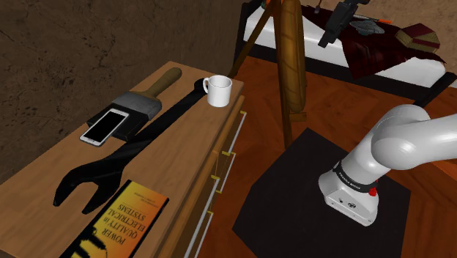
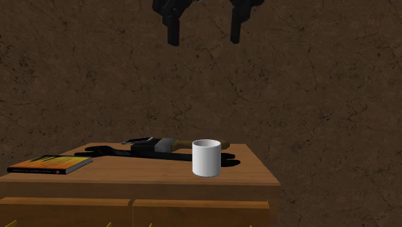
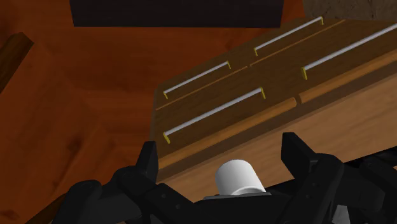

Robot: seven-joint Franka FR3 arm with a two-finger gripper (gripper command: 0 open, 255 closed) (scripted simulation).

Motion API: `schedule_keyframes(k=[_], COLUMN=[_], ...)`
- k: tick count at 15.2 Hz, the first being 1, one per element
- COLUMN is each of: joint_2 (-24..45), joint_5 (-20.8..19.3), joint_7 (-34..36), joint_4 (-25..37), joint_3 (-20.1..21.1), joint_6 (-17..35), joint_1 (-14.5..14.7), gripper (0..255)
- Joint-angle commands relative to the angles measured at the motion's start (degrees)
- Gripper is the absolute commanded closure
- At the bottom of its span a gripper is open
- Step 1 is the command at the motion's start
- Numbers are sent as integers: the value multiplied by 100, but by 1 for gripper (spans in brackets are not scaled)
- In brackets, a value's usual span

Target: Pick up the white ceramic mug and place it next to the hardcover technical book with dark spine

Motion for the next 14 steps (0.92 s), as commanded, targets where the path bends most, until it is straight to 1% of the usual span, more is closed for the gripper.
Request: schedule_keyframes(k=[1,7,14], joint_2=[0,1001,2372], joint_5=[0,79,80], joint_7=[0,243,537], joint_4=[0,-34,282], joint_3=[0,263,536], joint_6=[0,962,1925], joint_1=[0,73,127], gripper=[0,0,0])
